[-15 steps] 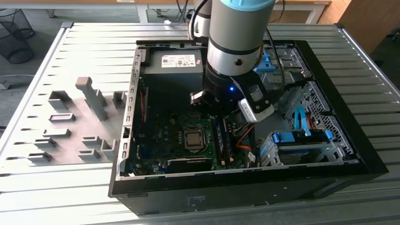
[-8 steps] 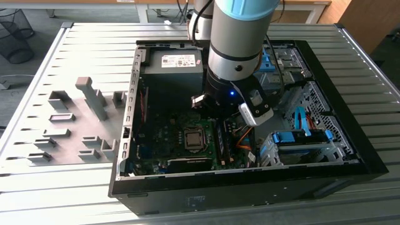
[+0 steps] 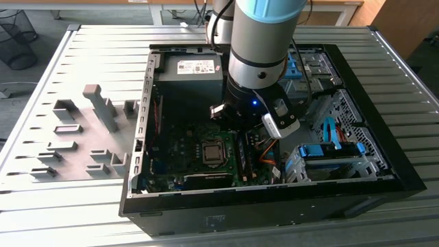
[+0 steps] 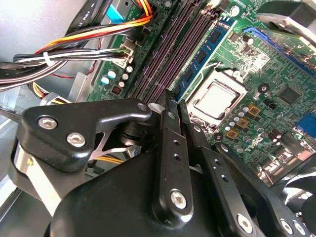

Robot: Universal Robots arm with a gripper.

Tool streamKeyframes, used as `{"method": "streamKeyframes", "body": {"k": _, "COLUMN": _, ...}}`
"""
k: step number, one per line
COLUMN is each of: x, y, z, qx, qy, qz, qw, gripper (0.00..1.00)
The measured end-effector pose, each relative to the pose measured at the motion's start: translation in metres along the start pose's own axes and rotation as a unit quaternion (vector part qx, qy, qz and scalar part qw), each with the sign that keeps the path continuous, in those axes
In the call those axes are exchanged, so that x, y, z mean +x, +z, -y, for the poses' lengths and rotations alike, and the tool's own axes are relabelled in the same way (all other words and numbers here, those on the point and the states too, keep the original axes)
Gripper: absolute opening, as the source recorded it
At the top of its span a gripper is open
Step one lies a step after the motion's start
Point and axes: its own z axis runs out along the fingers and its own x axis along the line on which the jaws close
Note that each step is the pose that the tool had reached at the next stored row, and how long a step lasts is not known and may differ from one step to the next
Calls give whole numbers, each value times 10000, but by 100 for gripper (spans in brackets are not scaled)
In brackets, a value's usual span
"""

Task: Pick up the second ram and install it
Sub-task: 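Insert the second ram into the second slot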

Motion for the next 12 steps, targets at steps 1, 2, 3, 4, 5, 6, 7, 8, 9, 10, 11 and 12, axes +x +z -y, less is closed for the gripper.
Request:
{"method": "streamKeyframes", "body": {"k": 1, "x": 0, "y": 0, "z": 0, "qx": 0, "qy": 0, "qz": 0, "qw": 10000, "gripper": 14}}
{"method": "streamKeyframes", "body": {"k": 2, "x": 0, "y": 1, "z": 0, "qx": 0, "qy": 0, "qz": 0, "qw": 10000, "gripper": 14}}
{"method": "streamKeyframes", "body": {"k": 3, "x": 0, "y": 1, "z": 0, "qx": 0, "qy": 0, "qz": 0, "qw": 10000, "gripper": 14}}
{"method": "streamKeyframes", "body": {"k": 4, "x": 0, "y": 1, "z": 0, "qx": 0, "qy": 0, "qz": 0, "qw": 10000, "gripper": 14}}
{"method": "streamKeyframes", "body": {"k": 5, "x": 0, "y": 1, "z": 0, "qx": 0, "qy": 0, "qz": 0, "qw": 10000, "gripper": 14}}
{"method": "streamKeyframes", "body": {"k": 6, "x": 0, "y": 1, "z": 0, "qx": 0, "qy": 0, "qz": 0, "qw": 10000, "gripper": 14}}
{"method": "streamKeyframes", "body": {"k": 7, "x": -1, "y": 1, "z": 0, "qx": 0, "qy": 1, "qz": 0, "qw": 10000, "gripper": 14}}
{"method": "streamKeyframes", "body": {"k": 8, "x": -7, "y": 5, "z": 0, "qx": -5, "qy": 1, "qz": 0, "qw": 10000, "gripper": 14}}
{"method": "streamKeyframes", "body": {"k": 9, "x": -14, "y": 14, "z": -1, "qx": -10, "qy": 0, "qz": -1, "qw": 10000, "gripper": 14}}
{"method": "streamKeyframes", "body": {"k": 10, "x": -18, "y": 23, "z": 0, "qx": -13, "qy": 0, "qz": -3, "qw": 10000, "gripper": 14}}
{"method": "streamKeyframes", "body": {"k": 11, "x": -24, "y": 32, "z": 0, "qx": -15, "qy": 0, "qz": -6, "qw": 10000, "gripper": 14}}
{"method": "streamKeyframes", "body": {"k": 12, "x": -25, "y": 42, "z": 0, "qx": -17, "qy": 0, "qz": -7, "qw": 10000, "gripper": 14}}
